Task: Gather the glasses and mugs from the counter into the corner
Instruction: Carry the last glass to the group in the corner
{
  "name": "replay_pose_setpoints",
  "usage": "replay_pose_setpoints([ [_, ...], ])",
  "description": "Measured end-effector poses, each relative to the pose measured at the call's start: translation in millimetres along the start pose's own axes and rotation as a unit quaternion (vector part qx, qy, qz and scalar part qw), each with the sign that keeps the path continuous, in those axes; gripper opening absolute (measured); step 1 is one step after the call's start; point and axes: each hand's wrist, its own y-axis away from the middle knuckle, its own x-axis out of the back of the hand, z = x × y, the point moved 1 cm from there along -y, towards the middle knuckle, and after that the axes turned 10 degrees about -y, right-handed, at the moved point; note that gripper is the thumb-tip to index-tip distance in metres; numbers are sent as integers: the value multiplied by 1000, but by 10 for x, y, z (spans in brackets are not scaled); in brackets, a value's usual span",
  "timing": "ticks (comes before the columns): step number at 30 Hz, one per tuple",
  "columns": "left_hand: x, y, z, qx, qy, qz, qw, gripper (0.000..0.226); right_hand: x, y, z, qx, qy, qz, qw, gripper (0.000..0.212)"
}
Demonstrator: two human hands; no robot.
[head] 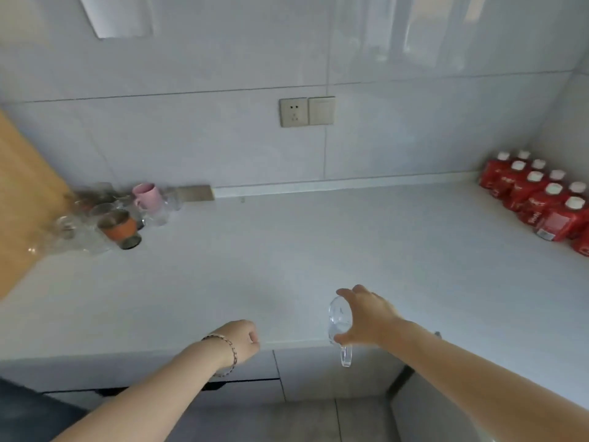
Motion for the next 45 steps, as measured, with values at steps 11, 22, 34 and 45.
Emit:
replay_pose_setpoints([
  [11, 304, 201, -2674, 130, 68, -1, 989, 21, -613, -1320, -2180, 47, 18, -47, 998, 88],
  [22, 949, -541, -4383, 213, 110, -12, 971, 14, -1122, -3358, -3722, 81, 6, -40, 996, 90],
  [34, 1490, -1383, -5513, 148, 127, -5, 981, 8, -1577, -4703, -4620, -27, -18, -23, 999, 74],
  [45, 1704, -1821, -5928, 30, 77, -57, 995, 30, -1883, -4697, -4726, -197, -144, 48, 968, 95],
])
